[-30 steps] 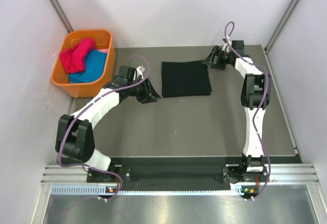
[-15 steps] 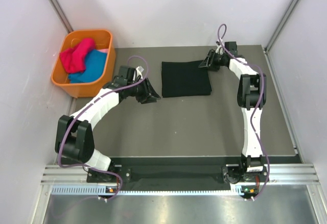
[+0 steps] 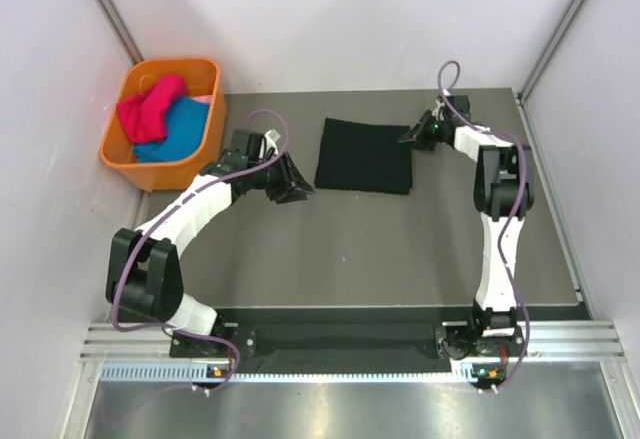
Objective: Fold and stack the t-shirts
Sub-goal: Neatly place the folded tshirt to the corner
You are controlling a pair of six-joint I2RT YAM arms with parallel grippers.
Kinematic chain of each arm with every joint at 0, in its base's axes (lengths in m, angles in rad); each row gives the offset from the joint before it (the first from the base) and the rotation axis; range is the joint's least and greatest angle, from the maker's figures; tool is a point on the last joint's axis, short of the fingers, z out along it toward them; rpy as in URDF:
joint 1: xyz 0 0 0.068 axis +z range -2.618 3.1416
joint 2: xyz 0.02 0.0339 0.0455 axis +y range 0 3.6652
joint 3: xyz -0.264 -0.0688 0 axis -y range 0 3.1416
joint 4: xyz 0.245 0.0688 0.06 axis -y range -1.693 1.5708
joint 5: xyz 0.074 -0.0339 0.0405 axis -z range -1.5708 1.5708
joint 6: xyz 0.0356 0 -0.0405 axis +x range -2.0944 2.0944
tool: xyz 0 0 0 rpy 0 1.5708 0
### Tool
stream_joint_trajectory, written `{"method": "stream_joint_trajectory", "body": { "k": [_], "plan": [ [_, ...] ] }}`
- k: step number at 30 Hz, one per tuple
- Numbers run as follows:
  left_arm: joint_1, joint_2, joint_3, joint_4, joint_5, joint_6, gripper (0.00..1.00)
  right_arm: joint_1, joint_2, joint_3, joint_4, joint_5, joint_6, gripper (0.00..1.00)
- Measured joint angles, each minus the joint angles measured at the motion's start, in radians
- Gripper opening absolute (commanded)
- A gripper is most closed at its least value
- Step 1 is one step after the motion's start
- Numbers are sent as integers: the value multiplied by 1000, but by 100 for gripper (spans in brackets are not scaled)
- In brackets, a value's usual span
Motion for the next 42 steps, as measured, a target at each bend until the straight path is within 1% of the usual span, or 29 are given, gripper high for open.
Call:
{"method": "stream_joint_trajectory", "body": {
  "k": [3, 6, 7, 9, 13, 16, 20, 23, 26, 28, 35, 42],
  "plan": [
    [0, -46, -49, 36, 8, -23, 39, -26, -146, -232, 61, 92, 98, 0],
    [0, -131, -139, 69, 26, -51, 39, -85, -333, -496, 96, 202, 217, 0],
    [0, -159, -166, 72, 32, -58, 39, -112, -402, -579, 90, 248, 258, 0],
    [0, -214, -208, 70, 48, -61, 39, -158, -507, -690, 70, 321, 312, 0],
    [-1, -315, -256, 43, 69, -50, 39, -248, -806, -938, -5, 518, 408, 0],
    [-2, -383, -270, 24, 81, -32, 39, -321, -1032, -1066, -115, 629, 449, 0],
    [-15, -456, -291, 5, 100, -16, 39, -441, -1296, -1201, -248, 739, 459, 0],
    [-41, -476, -301, -16, 102, -8, 39, -565, -1451, -1279, -315, 768, 443, 0],
    [-82, -478, -301, -36, 102, 3, 39, -668, -1527, -1319, -359, 778, 418, 0],
    [-109, -478, -301, -51, 103, 7, 39, -710, -1537, -1328, -369, 792, 391, 0],
    [-159, -489, -287, -125, 98, 36, 39, -727, -1560, -1347, -367, 831, 338, 0],
    [-190, -510, -274, -171, 95, 70, 39, -732, -1570, -1381, -369, 916, 278, 0]
  ]
}}
